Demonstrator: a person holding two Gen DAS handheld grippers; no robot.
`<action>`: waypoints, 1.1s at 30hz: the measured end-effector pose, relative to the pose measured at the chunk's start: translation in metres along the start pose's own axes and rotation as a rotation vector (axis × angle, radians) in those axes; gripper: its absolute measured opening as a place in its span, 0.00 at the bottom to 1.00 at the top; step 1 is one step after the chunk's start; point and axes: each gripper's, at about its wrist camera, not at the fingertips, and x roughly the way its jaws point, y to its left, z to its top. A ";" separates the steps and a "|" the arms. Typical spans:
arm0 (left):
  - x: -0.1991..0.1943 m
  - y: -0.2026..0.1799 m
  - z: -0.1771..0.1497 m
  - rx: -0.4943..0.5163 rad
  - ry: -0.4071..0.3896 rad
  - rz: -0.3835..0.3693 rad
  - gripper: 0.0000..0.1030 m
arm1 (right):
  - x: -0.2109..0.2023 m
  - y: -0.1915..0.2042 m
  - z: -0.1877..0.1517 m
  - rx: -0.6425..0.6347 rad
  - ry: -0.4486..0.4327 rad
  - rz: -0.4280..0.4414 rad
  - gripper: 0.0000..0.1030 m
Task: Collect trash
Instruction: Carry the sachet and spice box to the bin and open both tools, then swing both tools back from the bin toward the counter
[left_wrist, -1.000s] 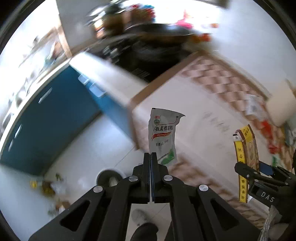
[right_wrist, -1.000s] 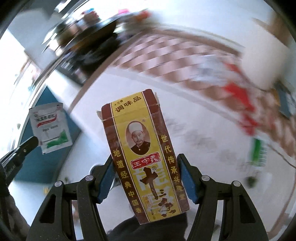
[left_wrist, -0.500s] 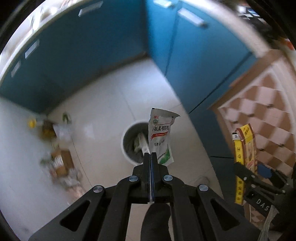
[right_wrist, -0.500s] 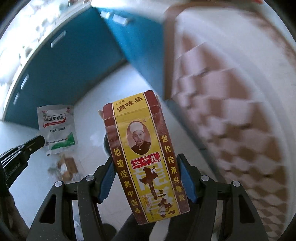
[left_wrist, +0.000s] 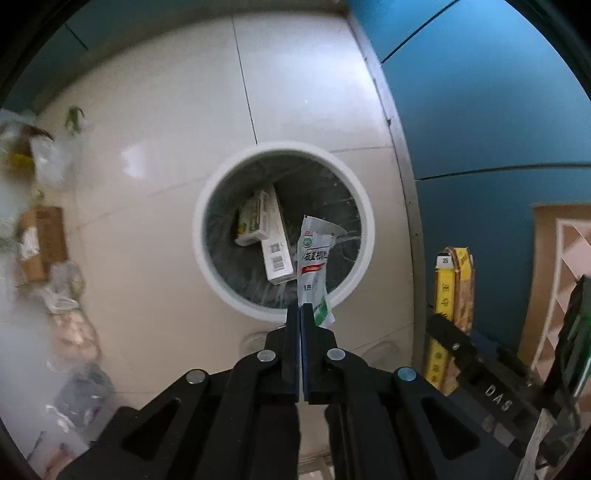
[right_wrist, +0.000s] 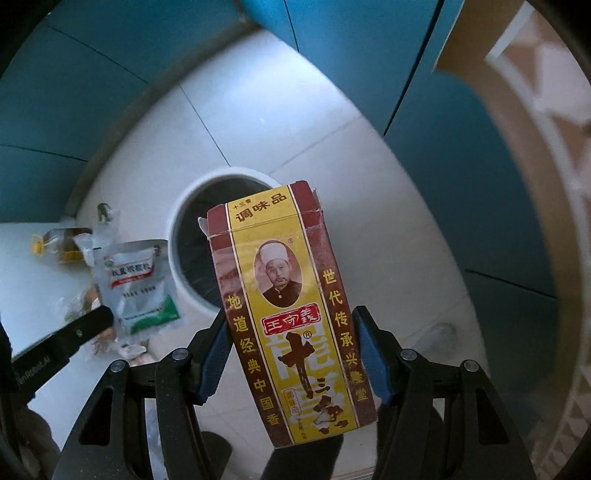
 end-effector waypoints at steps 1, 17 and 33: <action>0.011 0.003 0.005 -0.007 0.017 -0.014 0.00 | 0.013 -0.001 0.003 0.006 0.008 0.004 0.63; 0.015 0.035 0.015 -0.018 -0.124 0.258 0.91 | 0.114 -0.003 0.044 0.004 0.066 0.098 0.94; -0.068 0.034 -0.036 -0.011 -0.265 0.343 0.99 | 0.019 0.018 0.010 -0.116 -0.059 -0.042 1.00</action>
